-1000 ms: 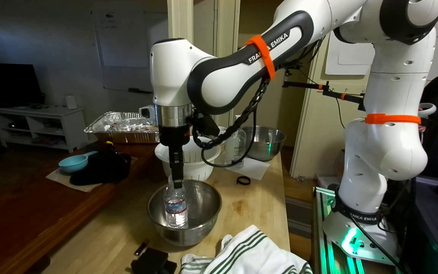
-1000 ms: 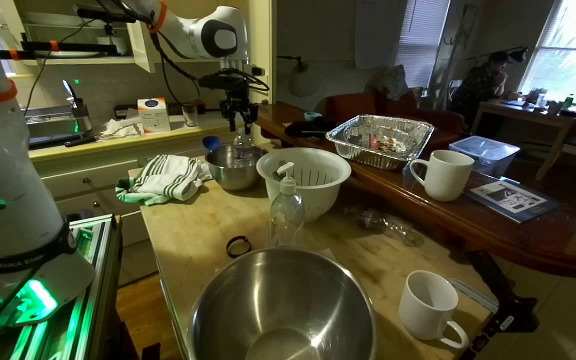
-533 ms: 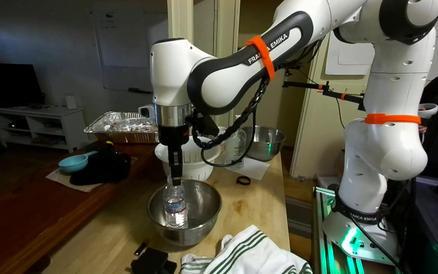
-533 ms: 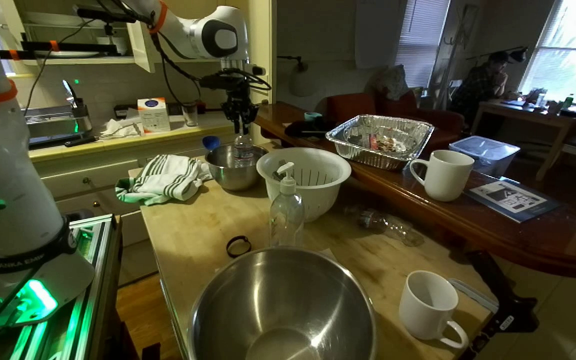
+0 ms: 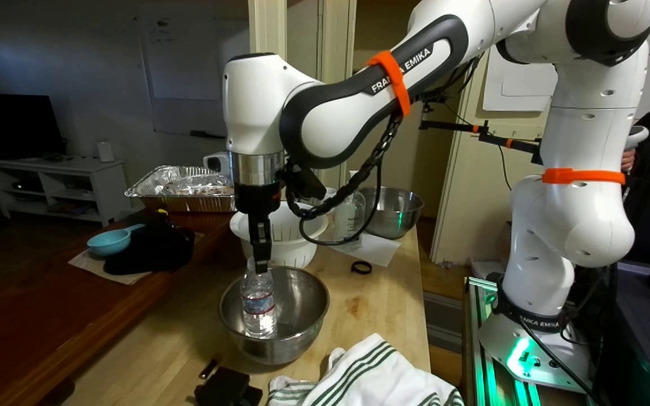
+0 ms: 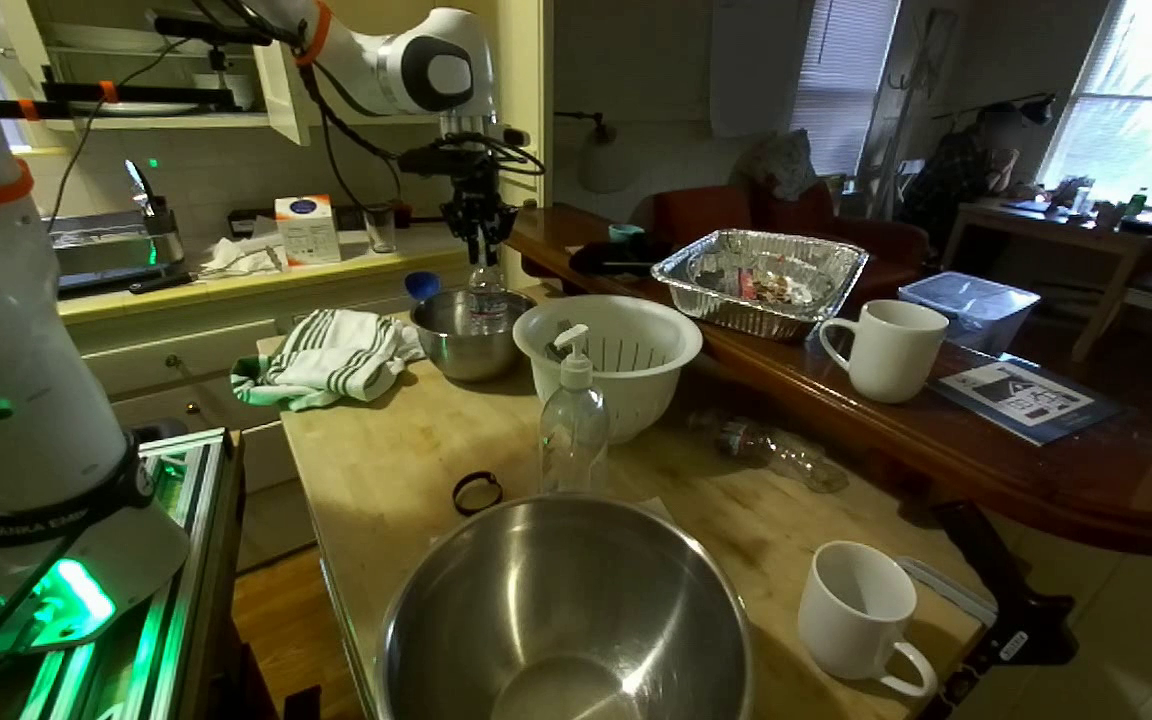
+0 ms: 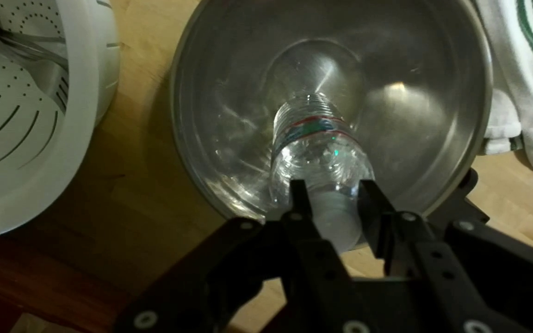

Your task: Put the water bottle on the top part of the table

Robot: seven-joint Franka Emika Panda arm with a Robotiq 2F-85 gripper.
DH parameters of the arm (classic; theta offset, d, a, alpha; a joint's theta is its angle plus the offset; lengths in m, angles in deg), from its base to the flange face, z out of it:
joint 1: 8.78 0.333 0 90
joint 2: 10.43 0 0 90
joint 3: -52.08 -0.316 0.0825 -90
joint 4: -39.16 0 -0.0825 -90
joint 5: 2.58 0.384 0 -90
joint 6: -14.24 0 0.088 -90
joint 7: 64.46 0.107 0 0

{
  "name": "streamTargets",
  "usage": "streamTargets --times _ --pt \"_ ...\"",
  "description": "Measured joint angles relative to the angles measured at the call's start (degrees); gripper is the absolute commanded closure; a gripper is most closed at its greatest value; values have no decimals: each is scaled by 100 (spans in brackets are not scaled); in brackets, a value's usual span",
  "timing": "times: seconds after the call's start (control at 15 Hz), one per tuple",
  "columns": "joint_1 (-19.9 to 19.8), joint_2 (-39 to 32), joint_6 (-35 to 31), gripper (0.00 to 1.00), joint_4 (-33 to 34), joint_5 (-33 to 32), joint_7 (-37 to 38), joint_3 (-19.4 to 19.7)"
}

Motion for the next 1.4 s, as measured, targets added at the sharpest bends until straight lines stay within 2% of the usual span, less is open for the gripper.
streamTargets --times 0.2,0.47,0.53,0.73,1.0,1.07,1.4 --pt "-8 142 119 92 70 63 -172 8" --pt "-55 377 944 92 558 340 -858 79" --pt "-66 410 1191 69 737 426 -1102 106" --pt "-86 452 1763 69 1222 532 -1583 160" --pt "-84 424 1799 69 1267 534 -1655 162" --pt "-84 416 1799 92 1267 534 -1657 162" --pt "-75 364 1782 92 1459 403 -1577 150"
